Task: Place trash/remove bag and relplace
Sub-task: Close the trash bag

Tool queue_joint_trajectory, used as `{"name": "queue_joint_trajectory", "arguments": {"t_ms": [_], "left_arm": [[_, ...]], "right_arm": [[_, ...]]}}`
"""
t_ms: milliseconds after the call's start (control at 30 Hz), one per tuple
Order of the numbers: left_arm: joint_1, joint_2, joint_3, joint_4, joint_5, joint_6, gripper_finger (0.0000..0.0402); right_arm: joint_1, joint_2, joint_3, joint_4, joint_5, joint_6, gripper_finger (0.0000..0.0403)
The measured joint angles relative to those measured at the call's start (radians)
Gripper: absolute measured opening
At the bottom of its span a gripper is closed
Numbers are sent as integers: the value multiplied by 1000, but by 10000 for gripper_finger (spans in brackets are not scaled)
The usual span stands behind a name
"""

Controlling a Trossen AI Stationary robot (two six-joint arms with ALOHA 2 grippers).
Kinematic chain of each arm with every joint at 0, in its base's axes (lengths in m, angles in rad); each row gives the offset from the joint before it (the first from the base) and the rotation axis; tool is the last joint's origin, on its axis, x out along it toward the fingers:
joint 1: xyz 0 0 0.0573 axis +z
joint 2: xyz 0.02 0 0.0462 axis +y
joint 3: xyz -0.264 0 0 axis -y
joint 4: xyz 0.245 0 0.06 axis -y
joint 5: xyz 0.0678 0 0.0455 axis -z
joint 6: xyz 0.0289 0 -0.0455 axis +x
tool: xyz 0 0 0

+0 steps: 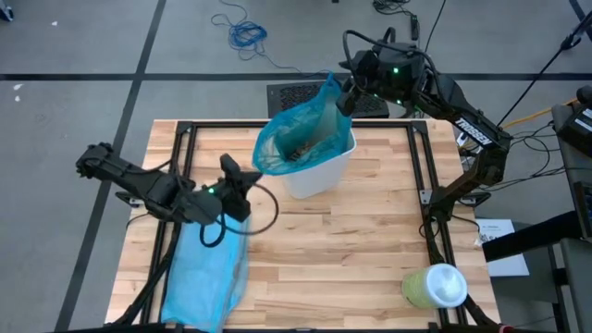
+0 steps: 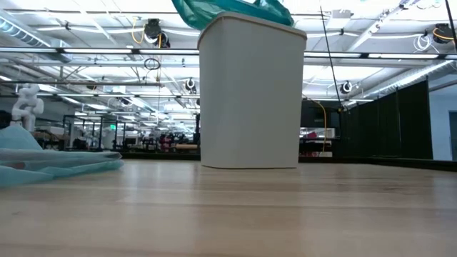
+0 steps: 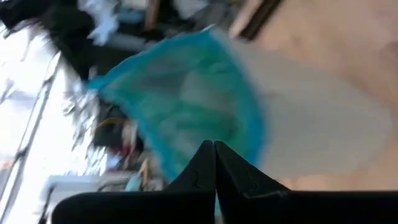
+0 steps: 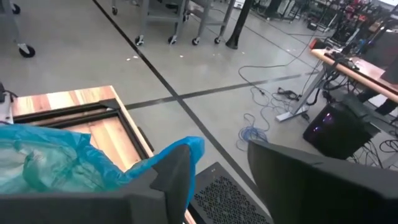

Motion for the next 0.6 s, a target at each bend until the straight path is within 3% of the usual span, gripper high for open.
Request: {"name": "queue_joint_trajectory", "arguments": {"t_ms": [233,600], "left_arm": [[-32,37,0,-13,36,-10,41],[64,73,0,-27,-40,-9,56]], "right_arm": [[0,0,0,-12,-1,0,184],[2,0,0,-13,-3,1,185]]}}
